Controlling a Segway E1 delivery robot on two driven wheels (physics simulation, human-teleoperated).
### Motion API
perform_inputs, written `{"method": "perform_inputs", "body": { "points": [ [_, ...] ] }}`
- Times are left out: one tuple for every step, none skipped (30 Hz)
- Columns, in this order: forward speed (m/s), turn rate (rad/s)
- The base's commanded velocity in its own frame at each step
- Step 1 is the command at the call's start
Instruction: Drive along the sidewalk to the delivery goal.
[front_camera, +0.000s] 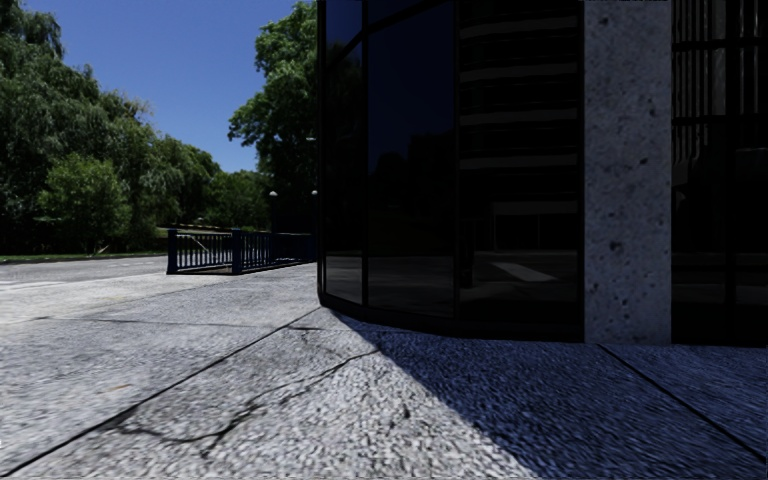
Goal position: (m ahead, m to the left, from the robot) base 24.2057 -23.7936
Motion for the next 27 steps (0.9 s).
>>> {"method": "perform_inputs", "body": {
  "points": [
    [1.35, 0.55],
    [1.35, 0.55],
    [1.35, 0.55],
    [1.35, 0.55],
    [1.35, 0.55],
    [1.35, 0.55],
    [1.35, 0.55],
    [1.35, 0.55],
    [1.35, 0.55],
    [1.35, 0.55],
    [1.35, 0.55],
    [1.35, 0.55],
    [1.35, 0.55],
    [1.35, 0.55],
    [1.35, 0.55],
    [1.35, 0.55],
    [1.35, 0.43],
    [1.35, 0.43],
    [1.35, 0.0],
    [1.35, 0.0],
    [1.35, 0.0],
    [1.46, 0.0],
    [1.46, 0.0],
    [2.0, 0.0],
    [2.0, 0.0],
    [2.0, 0.0],
    [2.0, 0.0]
  ]
}}
